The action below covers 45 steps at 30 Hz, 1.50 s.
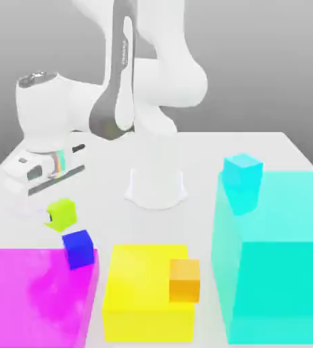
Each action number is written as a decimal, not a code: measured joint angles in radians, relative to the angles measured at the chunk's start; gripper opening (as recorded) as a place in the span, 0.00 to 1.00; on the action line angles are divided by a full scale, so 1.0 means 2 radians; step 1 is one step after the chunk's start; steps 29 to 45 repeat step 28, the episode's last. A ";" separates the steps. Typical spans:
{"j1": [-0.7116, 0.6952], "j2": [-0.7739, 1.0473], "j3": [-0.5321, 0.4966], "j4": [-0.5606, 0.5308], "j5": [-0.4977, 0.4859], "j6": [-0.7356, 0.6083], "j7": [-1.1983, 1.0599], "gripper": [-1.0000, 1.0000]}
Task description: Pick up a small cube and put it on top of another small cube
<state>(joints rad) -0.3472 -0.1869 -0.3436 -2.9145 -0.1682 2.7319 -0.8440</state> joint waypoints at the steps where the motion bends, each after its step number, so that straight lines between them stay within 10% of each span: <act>1: 0.007 -0.004 -0.001 0.004 -0.001 -0.008 -0.023 0.00; 19: 0.135 -0.076 -0.020 0.073 -0.016 -0.144 -0.443 0.00; 24: 0.157 -0.010 -0.035 0.064 0.005 -0.071 -0.491 0.00; 25: 0.160 0.009 -0.038 0.061 0.014 -0.050 -0.498 1.00; 45: 0.160 0.009 -0.038 0.061 0.014 -0.050 -0.498 1.00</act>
